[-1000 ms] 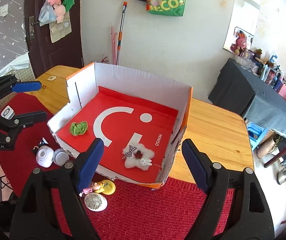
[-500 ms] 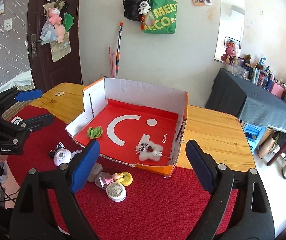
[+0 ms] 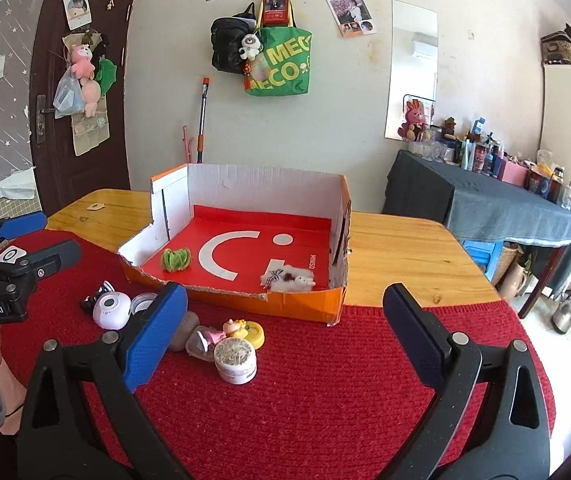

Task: Organize objects
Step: 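Open both tools and lift them back out of the box, then reach the left tool to the blue figurine while the right tool reaches the cream jar, then close the left tool on the blue figurine while the right tool grasps the cream jar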

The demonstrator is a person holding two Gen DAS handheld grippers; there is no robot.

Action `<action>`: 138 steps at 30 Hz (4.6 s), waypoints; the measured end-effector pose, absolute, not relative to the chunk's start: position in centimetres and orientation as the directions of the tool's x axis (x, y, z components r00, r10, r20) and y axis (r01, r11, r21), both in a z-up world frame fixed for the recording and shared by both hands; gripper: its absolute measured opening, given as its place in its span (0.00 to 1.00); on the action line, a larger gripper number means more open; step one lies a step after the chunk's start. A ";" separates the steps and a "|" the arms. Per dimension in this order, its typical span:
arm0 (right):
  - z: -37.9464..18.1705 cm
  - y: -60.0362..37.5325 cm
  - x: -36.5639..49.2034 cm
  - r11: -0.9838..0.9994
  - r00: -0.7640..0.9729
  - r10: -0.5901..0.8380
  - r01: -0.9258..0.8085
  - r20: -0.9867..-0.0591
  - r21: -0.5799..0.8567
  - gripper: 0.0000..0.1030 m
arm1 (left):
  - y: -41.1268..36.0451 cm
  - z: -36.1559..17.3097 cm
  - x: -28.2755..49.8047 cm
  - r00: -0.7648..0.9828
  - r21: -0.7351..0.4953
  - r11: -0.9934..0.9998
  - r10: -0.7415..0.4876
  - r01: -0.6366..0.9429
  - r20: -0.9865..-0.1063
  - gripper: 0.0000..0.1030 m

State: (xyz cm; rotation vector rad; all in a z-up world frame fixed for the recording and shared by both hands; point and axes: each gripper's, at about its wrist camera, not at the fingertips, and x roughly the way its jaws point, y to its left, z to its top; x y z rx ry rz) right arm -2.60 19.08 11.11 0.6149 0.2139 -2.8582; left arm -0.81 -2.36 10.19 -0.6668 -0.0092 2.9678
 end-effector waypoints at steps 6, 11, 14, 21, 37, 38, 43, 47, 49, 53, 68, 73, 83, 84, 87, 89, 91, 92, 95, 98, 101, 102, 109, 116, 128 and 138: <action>7.8 18.5 -2.5 -0.976 -0.884 -0.140 0.200 -0.447 -0.090 0.97 | -2.2 7.6 -0.4 -0.880 -0.062 -0.994 0.104 -0.085 -0.463 0.98; 5.4 18.2 -3.2 -0.977 -0.847 -0.139 0.201 -0.514 -0.068 0.97 | -1.7 5.7 -0.8 -0.851 -0.058 -0.995 0.097 -0.078 -0.516 0.99; 4.5 18.1 -3.7 -0.979 -0.828 -0.118 0.191 -0.548 -0.078 0.97 | -1.5 4.7 -1.2 -0.833 -0.050 -0.996 0.084 -0.068 -0.546 0.99; 3.3 18.5 -4.2 -0.980 -0.791 -0.129 0.193 -0.599 -0.044 0.97 | -2.2 3.0 -1.9 -0.782 -0.090 -0.994 0.100 -0.056 -0.616 0.99; 3.6 18.5 -5.8 -0.975 -0.757 -0.137 0.216 -0.639 -0.046 0.97 | -5.9 4.1 -3.4 -0.758 -0.109 -0.993 0.099 -0.037 -0.645 0.99; 3.7 18.4 -6.0 -0.975 -0.757 -0.135 0.216 -0.639 -0.050 0.97 | -6.4 4.4 -3.5 -0.757 -0.105 -0.994 0.094 -0.033 -0.647 0.99; 4.2 18.6 -6.6 -0.975 -0.759 -0.130 0.214 -0.638 -0.056 0.97 | -8.3 4.8 -4.3 -0.732 -0.071 -0.996 0.092 -0.059 -0.675 0.99; 4.3 18.7 -7.2 -0.974 -0.749 -0.139 0.220 -0.647 -0.045 0.97 | -9.0 4.6 -5.3 -0.689 -0.053 -0.993 0.110 -0.103 -0.716 0.97; 4.3 18.7 -7.4 -0.974 -0.744 -0.144 0.222 -0.652 -0.038 0.97 | -9.3 4.3 -5.6 -0.676 -0.048 -0.992 0.117 -0.120 -0.728 0.93; 4.3 18.4 -7.4 -0.973 -0.747 -0.139 0.225 -0.650 -0.051 0.97 | -10.0 3.4 -6.4 -0.632 -0.089 -0.988 0.152 -0.130 -0.760 0.93; 4.0 18.4 -7.4 -0.970 -0.743 -0.121 0.228 -0.658 -0.079 0.97 | -10.6 2.1 -8.2 -0.604 -0.013 -0.994 0.077 -0.109 -0.793 0.93; 4.0 19.0 -7.5 -0.972 -0.733 -0.127 0.227 -0.668 -0.064 0.97 | -10.5 2.2 -8.3 -0.607 -0.022 -0.992 0.094 -0.126 -0.789 0.84; 3.4 18.0 -8.3 -0.956 -0.705 -0.115 0.271 -0.700 -0.116 0.95 | -9.1 2.3 -9.5 -0.622 -0.017 -0.986 0.116 -0.164 -0.775 0.72; 3.3 17.8 -8.3 -0.953 -0.702 -0.114 0.278 -0.703 -0.124 0.91 | -9.0 2.2 -9.5 -0.624 -0.019 -0.986 0.119 -0.164 -0.772 0.70; 3.0 17.4 -8.4 -0.945 -0.695 -0.114 0.297 -0.710 -0.139 0.80 | -8.7 2.2 -9.5 -0.633 -0.017 -0.986 0.122 -0.169 -0.765 0.66; 2.9 17.3 -8.4 -0.942 -0.688 -0.131 0.311 -0.713 -0.127 0.72 | -8.5 2.2 -9.4 -0.639 -0.019 -0.984 0.129 -0.176 -0.758 0.60; 2.9 17.3 -8.4 -0.940 -0.685 -0.148 0.322 -0.714 -0.115 0.64 | -8.2 2.3 -9.0 -0.646 -0.021 -0.983 0.137 -0.184 -0.751 0.50; 2.8 17.3 -8.4 -0.939 -0.686 -0.152 0.325 -0.712 -0.112 0.64 | -8.0 2.2 -8.9 -0.651 -0.022 -0.982 0.141 -0.188 -0.746 0.47; 2.8 17.4 -8.3 -0.933 -0.670 -0.203 0.353 -0.714 -0.066 0.52 | -7.6 2.2 -8.5 -0.660 -0.036 -0.980 0.158 -0.195 -0.735 0.33; 2.8 17.5 -8.1 -0.927 -0.670 -0.233 0.371 -0.704 -0.046 0.35 | -7.6 2.2 -8.3 -0.668 -0.049 -0.983 0.155 -0.175 -0.728 0.29; 2.9 17.8 -7.9 -0.929 -0.675 -0.248 0.368 -0.695 -0.027 0.34 | -7.7 2.2 -8.2 -0.671 -0.072 -0.985 0.161 -0.158 -0.724 0.25; 3.0 17.9 -7.8 -0.931 -0.682 -0.251 0.364 -0.687 -0.021 0.34 | -7.7 2.3 -8.1 -0.673 -0.070 -0.985 0.157 -0.155 -0.723 0.25; 4.1 18.6 -7.2 -0.933 -0.701 -0.273 0.359 -0.659 0.005 0.34 | -7.6 2.8 -7.4 -0.686 -0.099 -0.984 0.172 -0.145 -0.707 0.25; 5.4 18.8 -6.8 -0.933 -0.719 -0.271 0.359 -0.640 -0.008 0.34 | -7.4 3.8 -6.6 -0.711 -0.087 -0.986 0.165 -0.145 -0.683 0.25; 5.2 18.9 -6.7 -0.933 -0.710 -0.277 0.360 -0.648 0.004 0.34 | -7.4 4.7 -5.8 -0.722 -0.087 -0.985 0.170 -0.151 -0.670 0.25; 6.3 18.8 -7.0 -0.926 -0.717 -0.301 0.378 -0.629 0.012 0.34 | -6.2 7.5 -5.6 -0.757 -0.113 -0.972 0.230 -0.204 -0.612 0.25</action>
